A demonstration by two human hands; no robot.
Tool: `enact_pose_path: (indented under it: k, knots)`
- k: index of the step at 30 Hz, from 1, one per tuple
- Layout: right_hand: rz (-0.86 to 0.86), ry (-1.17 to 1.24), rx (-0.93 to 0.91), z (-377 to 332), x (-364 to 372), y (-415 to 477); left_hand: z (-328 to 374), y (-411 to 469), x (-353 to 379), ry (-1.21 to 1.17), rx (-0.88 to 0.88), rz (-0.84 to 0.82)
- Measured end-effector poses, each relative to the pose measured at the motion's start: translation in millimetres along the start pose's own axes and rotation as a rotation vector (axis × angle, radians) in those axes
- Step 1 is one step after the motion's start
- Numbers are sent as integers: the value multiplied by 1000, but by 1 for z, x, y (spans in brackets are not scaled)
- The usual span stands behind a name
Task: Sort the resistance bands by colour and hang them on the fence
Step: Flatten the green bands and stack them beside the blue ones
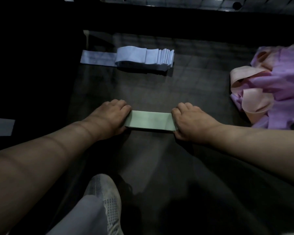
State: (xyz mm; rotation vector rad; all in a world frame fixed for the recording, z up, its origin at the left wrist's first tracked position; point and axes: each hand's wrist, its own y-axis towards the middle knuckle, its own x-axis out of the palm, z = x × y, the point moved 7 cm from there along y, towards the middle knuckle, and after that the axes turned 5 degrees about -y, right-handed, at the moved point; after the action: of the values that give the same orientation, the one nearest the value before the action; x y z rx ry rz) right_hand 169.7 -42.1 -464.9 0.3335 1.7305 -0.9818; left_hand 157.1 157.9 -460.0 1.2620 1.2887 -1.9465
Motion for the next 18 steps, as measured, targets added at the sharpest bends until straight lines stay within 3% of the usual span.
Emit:
enact_pose_path:
  k: [18]
  knots:
    - [-26, 42, -56, 20, -1, -13, -13, 1, -2, -51, -60, -19]
